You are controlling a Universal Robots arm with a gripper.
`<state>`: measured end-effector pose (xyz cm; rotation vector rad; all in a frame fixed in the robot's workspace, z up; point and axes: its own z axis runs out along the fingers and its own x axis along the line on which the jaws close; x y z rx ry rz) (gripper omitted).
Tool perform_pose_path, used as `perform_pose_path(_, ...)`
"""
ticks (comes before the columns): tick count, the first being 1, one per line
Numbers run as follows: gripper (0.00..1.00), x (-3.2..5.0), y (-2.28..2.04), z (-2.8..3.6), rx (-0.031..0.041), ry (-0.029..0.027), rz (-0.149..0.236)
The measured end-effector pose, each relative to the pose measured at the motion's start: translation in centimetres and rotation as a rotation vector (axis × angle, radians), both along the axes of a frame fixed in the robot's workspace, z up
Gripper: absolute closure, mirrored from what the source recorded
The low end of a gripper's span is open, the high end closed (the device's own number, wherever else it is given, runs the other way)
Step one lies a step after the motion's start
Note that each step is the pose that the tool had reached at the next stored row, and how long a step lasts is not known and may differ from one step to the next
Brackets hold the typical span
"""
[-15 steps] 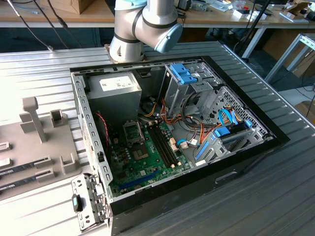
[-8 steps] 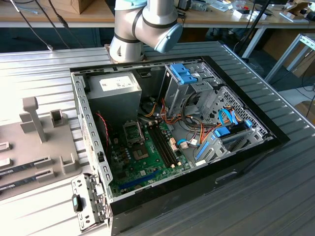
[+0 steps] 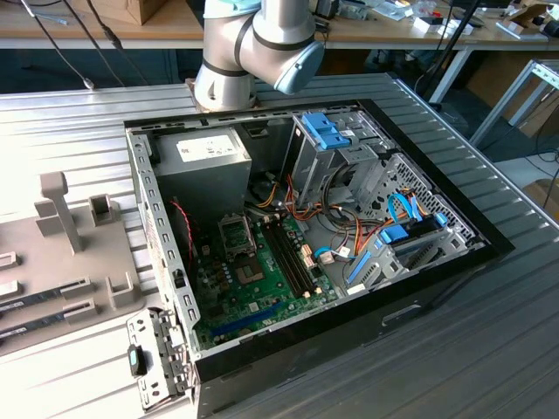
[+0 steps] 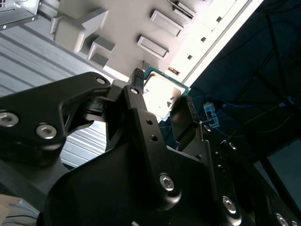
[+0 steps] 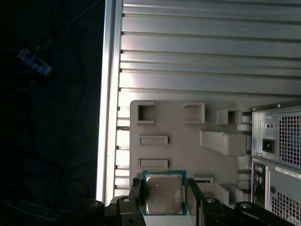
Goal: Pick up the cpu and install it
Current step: 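Pick up the cpu and move it towards the insertion slot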
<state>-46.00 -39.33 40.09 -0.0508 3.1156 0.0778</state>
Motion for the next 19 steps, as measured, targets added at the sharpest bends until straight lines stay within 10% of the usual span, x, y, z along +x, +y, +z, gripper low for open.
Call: perform_pose_path(19, 0.53, 1.65, -0.01, -0.06, 0.0, 0.0, 0.0)
